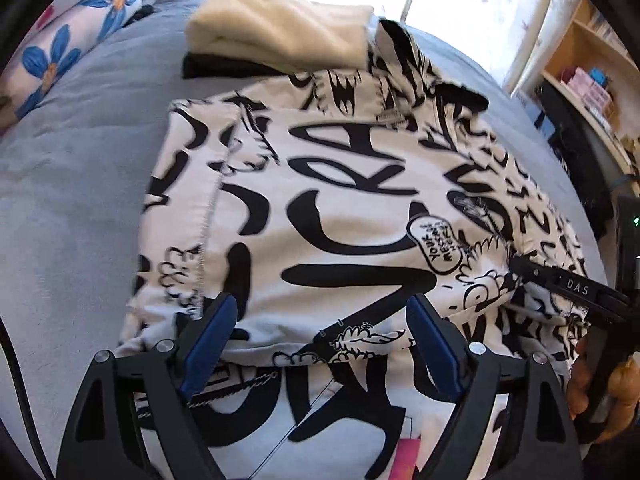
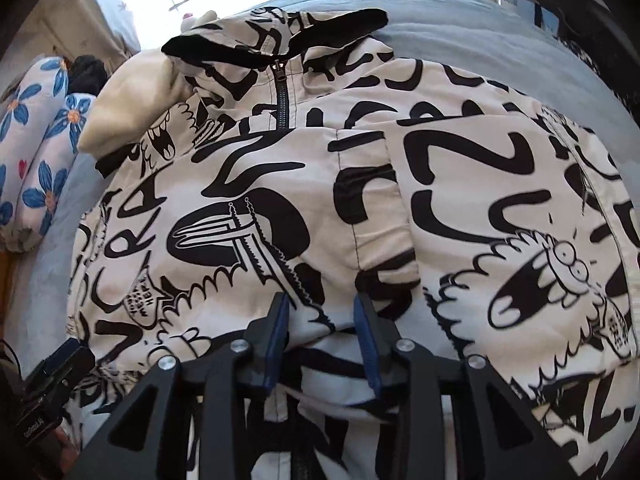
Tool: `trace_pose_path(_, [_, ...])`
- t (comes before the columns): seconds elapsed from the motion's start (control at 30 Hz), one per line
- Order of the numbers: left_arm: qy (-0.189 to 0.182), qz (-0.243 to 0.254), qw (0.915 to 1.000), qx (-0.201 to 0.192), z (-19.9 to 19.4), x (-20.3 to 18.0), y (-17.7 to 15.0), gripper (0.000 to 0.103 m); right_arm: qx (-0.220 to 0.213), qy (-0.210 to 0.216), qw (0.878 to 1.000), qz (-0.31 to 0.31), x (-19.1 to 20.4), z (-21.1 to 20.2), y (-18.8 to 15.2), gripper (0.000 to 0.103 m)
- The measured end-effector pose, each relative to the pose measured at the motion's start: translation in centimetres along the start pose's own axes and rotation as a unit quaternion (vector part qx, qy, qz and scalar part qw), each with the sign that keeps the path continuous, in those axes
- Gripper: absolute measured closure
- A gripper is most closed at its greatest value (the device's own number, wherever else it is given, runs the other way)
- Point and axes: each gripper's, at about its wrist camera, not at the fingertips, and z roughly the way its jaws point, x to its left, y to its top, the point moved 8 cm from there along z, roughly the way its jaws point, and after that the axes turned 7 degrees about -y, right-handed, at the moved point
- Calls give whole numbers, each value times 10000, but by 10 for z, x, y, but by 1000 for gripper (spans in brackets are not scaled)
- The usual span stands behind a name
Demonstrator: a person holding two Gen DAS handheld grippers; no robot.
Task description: Fold large clothes
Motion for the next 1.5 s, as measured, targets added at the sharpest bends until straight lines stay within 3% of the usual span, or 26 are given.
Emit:
trace_pose_path(0.17, [143, 102, 9996, -211, -27, 4, 0, 18, -33, 200, 9997, 148, -3, -20, -9, 68])
trace_pose_path(0.33, [153, -216, 9993, -245, -47, 21, -5, 18, -192, 343, 9992, 120, -6, -44, -21, 68])
trace_pose_path(0.67, [348, -315, 9969, -638, -123, 56, -18, 18, -1024, 550, 9930, -212, -24, -123, -43, 68])
trace_pose_path(0.77, [373, -196, 9964, -734, -151, 63, -27, 18, -1317, 568, 9891, -333, -33, -150, -50, 63])
trace_pose_path(0.87, [336, -82, 9967, -730, -169, 66, -40, 18, -1590, 561, 9843, -527, -42, -175, -63, 50])
trace_pose_path(0.97, [291, 20, 9977, -614, -176, 67, -58, 17, -1740, 569, 9803, -737, -54, -194, -80, 43])
trace_pose_path(1.2, [23, 9, 10000, 95, -160, 69, -122, 18, -1703, 372, 9829, -592, -111, -214, -119, 43])
trace_pose_path(1.5, [-164, -249, 9975, 648, -128, 67, -173, 18, -1049, 106, 9939, 327, -211, -196, -164, 43])
